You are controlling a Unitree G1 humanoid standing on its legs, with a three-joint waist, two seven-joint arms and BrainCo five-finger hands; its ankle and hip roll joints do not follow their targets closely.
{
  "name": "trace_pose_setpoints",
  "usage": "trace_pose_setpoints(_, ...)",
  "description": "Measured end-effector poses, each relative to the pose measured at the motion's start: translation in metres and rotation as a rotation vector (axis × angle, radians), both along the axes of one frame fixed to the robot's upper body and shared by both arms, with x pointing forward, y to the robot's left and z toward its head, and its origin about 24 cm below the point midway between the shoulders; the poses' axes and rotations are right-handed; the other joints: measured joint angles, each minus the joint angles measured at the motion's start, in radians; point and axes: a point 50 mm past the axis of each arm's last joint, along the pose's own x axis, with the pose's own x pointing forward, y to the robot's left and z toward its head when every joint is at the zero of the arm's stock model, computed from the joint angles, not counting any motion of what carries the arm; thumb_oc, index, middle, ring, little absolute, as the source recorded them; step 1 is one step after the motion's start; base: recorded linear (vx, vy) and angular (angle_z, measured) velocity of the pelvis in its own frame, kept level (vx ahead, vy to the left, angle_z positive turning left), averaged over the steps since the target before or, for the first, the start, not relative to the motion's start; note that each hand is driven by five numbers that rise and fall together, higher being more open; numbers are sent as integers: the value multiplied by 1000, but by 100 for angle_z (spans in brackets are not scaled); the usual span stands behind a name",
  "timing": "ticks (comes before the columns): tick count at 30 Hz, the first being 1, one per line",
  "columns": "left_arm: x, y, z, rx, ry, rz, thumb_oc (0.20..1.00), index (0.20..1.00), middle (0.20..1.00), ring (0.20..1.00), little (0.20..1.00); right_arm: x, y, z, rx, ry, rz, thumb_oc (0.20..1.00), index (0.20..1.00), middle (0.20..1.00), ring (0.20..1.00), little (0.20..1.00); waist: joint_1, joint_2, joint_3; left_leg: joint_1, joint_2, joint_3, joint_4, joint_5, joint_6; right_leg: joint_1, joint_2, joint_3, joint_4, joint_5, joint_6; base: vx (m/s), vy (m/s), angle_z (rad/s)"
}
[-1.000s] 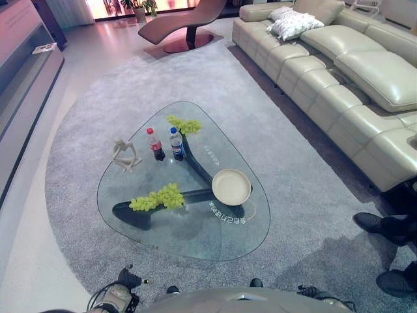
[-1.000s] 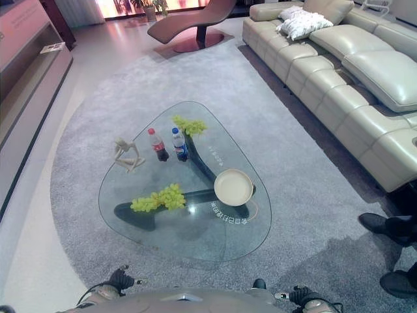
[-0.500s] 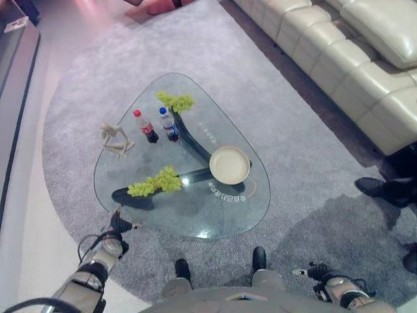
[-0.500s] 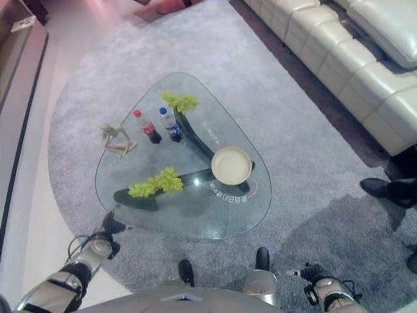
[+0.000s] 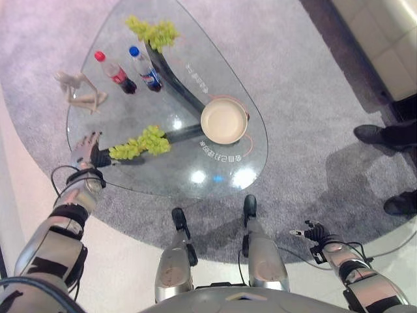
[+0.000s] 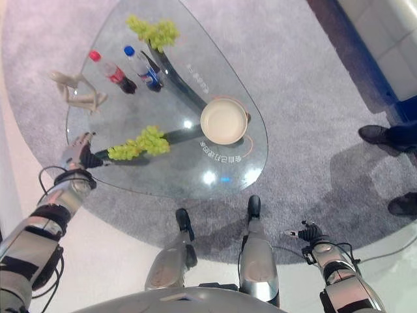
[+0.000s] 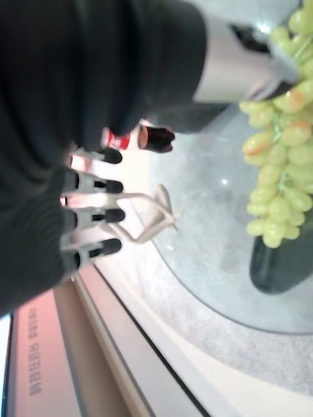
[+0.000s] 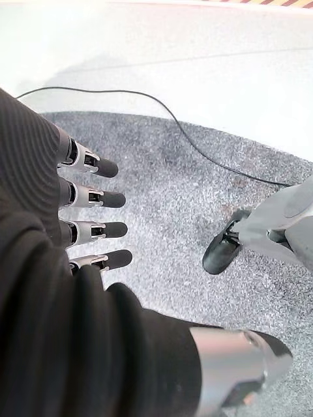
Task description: Pick up fruits into the plate
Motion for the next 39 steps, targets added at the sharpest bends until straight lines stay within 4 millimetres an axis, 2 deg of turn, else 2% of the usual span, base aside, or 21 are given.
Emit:
trace_pose_setpoints(3,14,-3,23,91,-31,-3,1000,1000,1000,1000,1000,18,-1,11,-9,-49,15,1000,1000,1000,1000,1000,-2,-13,63,-41,2,-6,32,0,0,-41,-5,-3,36,0,0,-47,-28,3)
trace_pose_setpoints(8,22,-5,36,172,-39,-5,1000,1000,1000,1000,1000,31,-4,22,-23,-92,18,1000,1000,1000,1000,1000,-15,-30,88,-89,-2,-7,53,0,0,-95,-14,-1,71,0,0,-47,-10,2)
trace_pose_setpoints(14,23,6,51,222,-35,38,1000,1000,1000,1000,1000,39,-7,29,-35,-124,8,1000,1000,1000,1000,1000,-24,-30,88,-233,-3,-22,112,5,9,-251,-25,9,162,-11,-4,-13,1,2)
trace_pose_setpoints(20,27,3,54,243,-25,27,1000,1000,1000,1000,1000,46,-7,37,-29,-174,17,1000,1000,1000,1000,1000,-32,-30,88,-313,-3,-28,145,10,17,-352,-30,25,232,-28,-6,1,1,0)
trace_pose_setpoints(24,32,1,66,258,-49,30,1000,1000,1000,1000,1000,58,-9,49,-52,-222,52,1000,1000,1000,1000,1000,-42,-31,88,-391,-1,-38,182,10,17,-432,-34,29,281,-45,-11,0,-10,3)
trace_pose_setpoints(29,31,3,65,279,-41,52,1000,1000,1000,1000,1000,71,-4,61,-46,-286,61,1000,1000,1000,1000,1000,-57,-34,89,-430,2,-48,212,7,17,-476,-35,32,325,-53,-25,-3,-7,1)
trace_pose_setpoints(30,32,3,71,294,-77,69,1000,1000,1000,1000,1000,75,-1,65,-41,-310,75,1000,1000,1000,1000,1000,-57,-35,89,-456,6,-54,236,0,17,-500,-36,31,350,-65,-26,-10,-33,4)
trace_pose_setpoints(36,30,7,86,364,-184,140,1000,1000,1000,1000,1000,72,-1,62,-27,-308,67,1000,1000,1000,1000,1000,-58,-62,98,-492,16,-61,269,-6,14,-532,-32,31,378,-74,-28,0,-27,0)
trace_pose_setpoints(39,30,9,100,411,-245,173,1000,1000,1000,1000,1000,68,0,58,-28,-294,76,1000,1000,1000,1000,1000,-61,-68,98,-519,17,-66,280,-10,14,-552,-33,31,381,-79,-29,3,1,1)
